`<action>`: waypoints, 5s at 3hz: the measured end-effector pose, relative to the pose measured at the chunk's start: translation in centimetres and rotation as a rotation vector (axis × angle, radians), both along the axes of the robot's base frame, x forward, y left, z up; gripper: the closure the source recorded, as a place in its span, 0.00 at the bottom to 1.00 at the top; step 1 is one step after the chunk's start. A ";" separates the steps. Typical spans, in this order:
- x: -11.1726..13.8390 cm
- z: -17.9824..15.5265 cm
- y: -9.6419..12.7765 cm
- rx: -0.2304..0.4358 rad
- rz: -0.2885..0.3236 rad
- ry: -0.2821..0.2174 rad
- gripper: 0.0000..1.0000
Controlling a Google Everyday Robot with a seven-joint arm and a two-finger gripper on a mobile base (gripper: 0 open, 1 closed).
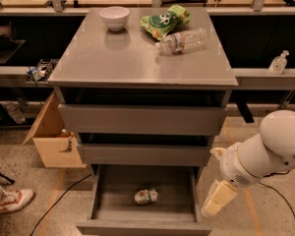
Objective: Pick 7up can from bottom drawer and place on counter
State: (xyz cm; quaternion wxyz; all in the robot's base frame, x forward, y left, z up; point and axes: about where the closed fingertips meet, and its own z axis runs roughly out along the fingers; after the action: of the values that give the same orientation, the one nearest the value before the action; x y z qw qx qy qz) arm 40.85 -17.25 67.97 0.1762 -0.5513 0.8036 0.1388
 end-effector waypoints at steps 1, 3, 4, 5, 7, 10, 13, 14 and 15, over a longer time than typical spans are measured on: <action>0.0 0.0 0.0 0.000 0.001 0.001 0.00; -1.1 -11.4 1.5 0.184 -0.058 0.071 0.00; 0.1 -16.8 2.6 0.271 -0.125 0.022 0.00; 1.6 -24.1 5.5 0.354 -0.193 0.007 0.00; 3.1 -25.9 6.9 0.336 -0.166 -0.017 0.00; 10.5 -37.0 11.6 0.329 -0.134 -0.049 0.00; 12.6 -43.7 13.0 0.313 -0.145 0.000 0.00; 13.6 -46.7 13.2 0.287 -0.145 -0.010 0.00; 14.5 -48.5 13.8 0.252 -0.125 -0.033 0.00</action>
Offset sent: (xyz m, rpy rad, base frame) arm -0.0056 0.0024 -0.0734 0.1434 0.0859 -0.0261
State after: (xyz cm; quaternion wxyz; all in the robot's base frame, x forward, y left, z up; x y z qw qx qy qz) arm 55.31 -3.40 19.43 0.2657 -0.4757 0.8095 0.2185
